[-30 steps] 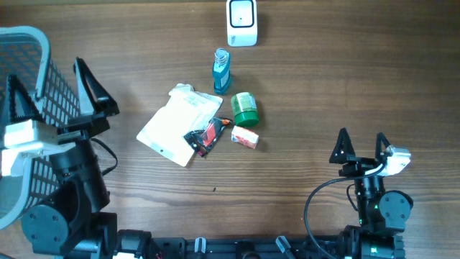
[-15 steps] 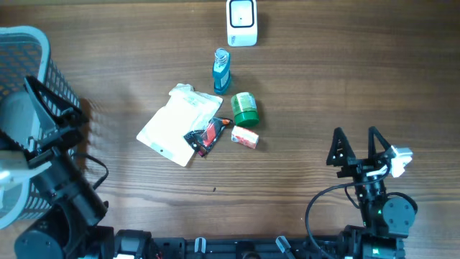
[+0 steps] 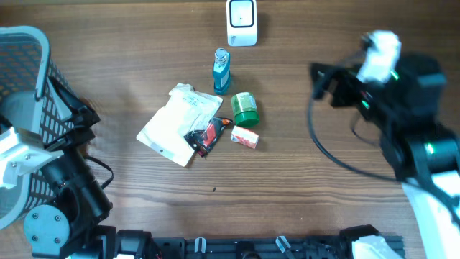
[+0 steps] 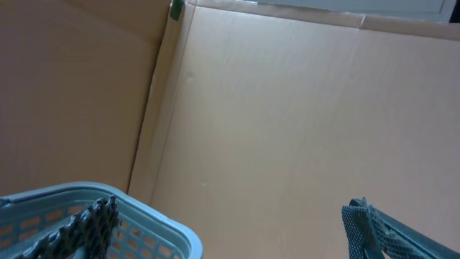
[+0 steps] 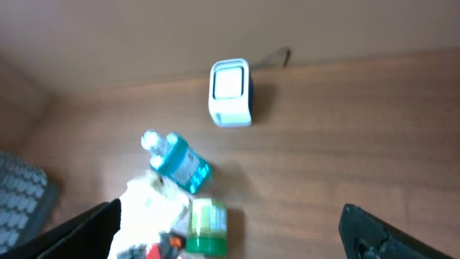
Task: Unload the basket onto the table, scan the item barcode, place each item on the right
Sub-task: 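Reach the right gripper toward the Listerine bottle and grasp it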
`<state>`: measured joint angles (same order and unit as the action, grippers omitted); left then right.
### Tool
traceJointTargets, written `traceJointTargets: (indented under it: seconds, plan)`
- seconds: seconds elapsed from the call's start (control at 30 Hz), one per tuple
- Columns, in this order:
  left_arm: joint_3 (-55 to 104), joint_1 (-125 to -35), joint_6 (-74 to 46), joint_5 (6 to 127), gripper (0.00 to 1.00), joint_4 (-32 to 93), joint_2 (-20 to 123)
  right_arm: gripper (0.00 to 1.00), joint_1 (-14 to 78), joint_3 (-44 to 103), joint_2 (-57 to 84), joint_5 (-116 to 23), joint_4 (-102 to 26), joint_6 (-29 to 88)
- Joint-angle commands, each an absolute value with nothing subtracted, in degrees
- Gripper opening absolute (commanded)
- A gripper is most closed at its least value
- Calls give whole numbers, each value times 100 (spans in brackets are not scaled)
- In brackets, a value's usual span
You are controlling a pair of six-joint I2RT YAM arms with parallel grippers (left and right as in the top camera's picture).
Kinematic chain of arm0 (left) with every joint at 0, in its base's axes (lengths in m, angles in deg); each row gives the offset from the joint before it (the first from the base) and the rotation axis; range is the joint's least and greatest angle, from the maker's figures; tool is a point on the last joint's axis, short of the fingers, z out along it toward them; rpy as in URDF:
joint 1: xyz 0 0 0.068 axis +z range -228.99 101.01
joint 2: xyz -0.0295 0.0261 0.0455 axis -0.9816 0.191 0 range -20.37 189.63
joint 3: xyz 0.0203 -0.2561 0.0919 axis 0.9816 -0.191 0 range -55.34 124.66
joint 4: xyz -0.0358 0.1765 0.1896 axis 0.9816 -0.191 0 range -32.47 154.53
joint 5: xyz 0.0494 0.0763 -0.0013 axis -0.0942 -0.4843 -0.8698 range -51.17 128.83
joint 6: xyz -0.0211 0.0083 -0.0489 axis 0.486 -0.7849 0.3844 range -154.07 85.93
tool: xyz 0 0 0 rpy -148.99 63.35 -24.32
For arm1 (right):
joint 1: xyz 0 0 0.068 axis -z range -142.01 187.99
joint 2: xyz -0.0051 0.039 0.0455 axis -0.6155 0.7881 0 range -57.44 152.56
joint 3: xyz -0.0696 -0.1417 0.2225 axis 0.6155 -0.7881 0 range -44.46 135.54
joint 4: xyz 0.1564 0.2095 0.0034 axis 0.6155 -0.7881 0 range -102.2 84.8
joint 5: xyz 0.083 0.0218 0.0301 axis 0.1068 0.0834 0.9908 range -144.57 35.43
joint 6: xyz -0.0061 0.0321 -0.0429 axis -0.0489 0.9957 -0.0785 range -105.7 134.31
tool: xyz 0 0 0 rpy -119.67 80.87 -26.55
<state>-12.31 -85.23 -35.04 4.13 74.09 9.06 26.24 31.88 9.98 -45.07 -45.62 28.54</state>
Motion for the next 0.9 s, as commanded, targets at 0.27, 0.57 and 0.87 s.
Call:
traceJointTargets:
  seconds: [0.27,0.57,0.87]
  plan:
    - [-1214,-8481,-3528,336,100,7392,882,100,1778,4342,2737,-4212,-4650,4043]
    - [-1214,-8481,-3528,336,100,6334,884,100,1341,5657,3594,-4865,-5310,4601]
    - [-1214,-8481,-3528,336,100,5584,899,100,1319,5697,3638,-4935,-5288,4686]
